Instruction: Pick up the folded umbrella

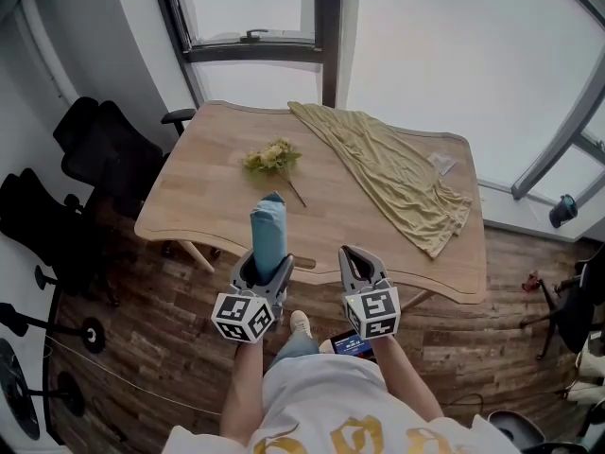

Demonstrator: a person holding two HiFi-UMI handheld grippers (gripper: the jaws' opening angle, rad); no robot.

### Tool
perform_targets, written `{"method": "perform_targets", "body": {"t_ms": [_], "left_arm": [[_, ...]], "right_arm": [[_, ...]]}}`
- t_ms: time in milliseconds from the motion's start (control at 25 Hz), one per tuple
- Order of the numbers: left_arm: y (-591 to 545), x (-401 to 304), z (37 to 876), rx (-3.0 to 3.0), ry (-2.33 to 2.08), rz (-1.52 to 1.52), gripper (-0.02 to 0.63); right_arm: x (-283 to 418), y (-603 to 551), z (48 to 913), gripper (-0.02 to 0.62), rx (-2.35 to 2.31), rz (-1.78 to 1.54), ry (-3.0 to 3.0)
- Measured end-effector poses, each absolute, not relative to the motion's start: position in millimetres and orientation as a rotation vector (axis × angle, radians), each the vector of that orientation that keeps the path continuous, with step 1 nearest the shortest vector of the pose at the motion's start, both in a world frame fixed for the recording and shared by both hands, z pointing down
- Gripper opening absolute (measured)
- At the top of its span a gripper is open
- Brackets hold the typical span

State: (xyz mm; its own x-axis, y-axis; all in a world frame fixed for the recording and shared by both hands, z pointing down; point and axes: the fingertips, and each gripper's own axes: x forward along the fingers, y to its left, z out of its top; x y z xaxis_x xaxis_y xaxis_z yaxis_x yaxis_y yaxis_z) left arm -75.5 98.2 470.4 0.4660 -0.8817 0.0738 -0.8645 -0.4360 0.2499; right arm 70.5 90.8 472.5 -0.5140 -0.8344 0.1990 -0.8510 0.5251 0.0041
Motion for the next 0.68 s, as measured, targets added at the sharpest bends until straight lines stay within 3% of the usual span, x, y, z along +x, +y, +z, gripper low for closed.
{"method": "perform_targets", "body": {"t_ms": [680], "left_arm": [[97.0, -74.5, 469.8, 2.465, -1.5, -0.088, 0.31]], "right_arm": [[71.3, 90.2, 473.7, 0.011, 1.439, 0.147, -2.587]]}}
